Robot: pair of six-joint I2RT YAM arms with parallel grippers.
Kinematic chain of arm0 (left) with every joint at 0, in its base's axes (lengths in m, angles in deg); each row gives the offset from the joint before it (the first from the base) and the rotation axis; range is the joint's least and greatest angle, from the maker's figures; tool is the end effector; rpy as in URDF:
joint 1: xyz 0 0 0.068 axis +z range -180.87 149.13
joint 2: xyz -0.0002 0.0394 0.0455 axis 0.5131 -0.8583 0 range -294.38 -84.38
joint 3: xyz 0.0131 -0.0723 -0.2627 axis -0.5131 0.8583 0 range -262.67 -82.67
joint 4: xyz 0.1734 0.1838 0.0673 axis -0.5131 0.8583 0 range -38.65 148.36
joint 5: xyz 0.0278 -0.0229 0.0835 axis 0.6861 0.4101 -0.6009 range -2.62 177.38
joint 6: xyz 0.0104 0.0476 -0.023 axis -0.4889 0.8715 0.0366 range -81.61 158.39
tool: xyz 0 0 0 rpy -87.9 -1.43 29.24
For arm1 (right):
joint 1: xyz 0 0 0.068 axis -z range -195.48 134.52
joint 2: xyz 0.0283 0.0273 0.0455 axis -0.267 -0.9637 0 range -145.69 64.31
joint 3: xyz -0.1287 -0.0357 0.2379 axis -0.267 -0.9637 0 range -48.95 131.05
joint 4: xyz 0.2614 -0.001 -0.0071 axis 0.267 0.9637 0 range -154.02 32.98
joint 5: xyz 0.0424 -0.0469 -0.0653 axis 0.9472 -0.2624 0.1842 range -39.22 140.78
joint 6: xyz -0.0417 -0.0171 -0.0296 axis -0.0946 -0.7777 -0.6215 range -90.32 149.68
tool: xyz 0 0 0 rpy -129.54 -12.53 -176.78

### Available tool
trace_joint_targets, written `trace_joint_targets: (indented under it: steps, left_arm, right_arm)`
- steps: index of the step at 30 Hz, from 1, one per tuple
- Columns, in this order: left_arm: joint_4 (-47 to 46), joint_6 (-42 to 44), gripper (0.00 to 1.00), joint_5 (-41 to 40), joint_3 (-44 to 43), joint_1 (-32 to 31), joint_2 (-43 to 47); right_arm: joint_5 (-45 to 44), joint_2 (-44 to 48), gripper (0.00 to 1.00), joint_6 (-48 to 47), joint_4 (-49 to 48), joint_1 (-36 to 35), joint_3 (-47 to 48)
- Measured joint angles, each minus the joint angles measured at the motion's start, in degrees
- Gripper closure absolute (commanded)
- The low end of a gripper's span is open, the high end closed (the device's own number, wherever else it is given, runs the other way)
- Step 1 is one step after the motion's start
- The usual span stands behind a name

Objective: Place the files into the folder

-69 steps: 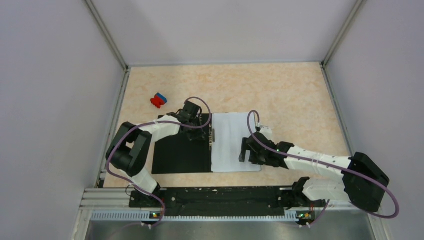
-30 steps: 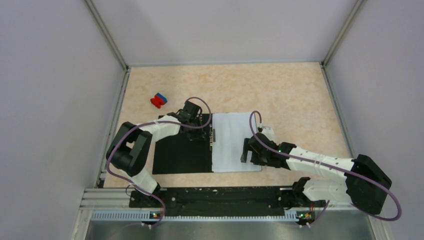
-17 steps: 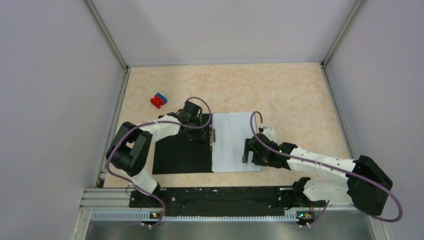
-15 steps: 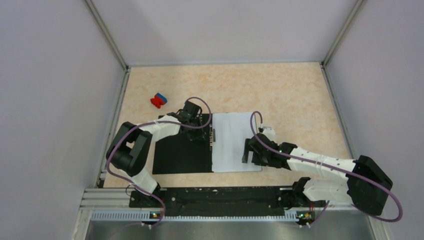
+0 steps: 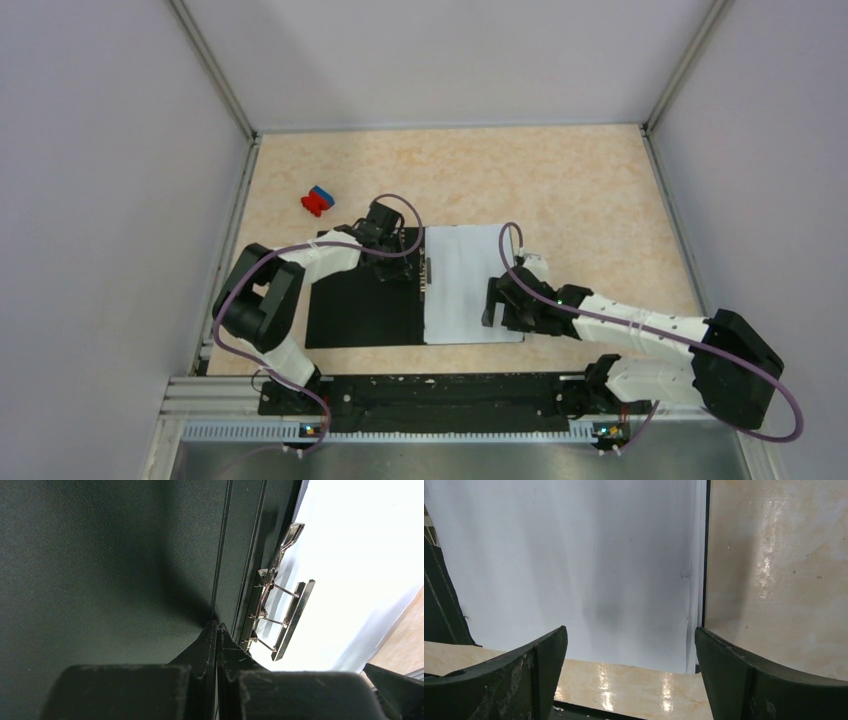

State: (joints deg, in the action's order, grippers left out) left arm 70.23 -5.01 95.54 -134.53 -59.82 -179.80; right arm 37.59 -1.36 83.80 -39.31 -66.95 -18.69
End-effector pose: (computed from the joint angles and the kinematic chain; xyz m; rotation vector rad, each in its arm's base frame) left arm 0.2727 -0.1566 0.1541 -0.3017 2.7656 -0.5631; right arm 0.1308 0.1512 0.1666 0.1417 2.6199 0.3738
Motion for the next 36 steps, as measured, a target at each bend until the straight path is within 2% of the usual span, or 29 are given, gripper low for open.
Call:
trace_joint_targets:
  steps: [36]
  left_arm:
    - [-0.02, 0.02, 1.00, 0.00, 0.00, 0.00, 0.00]
  right_arm:
    - [-0.39, -0.37, 0.03, -0.09, -1.36, -0.13, -0.13]
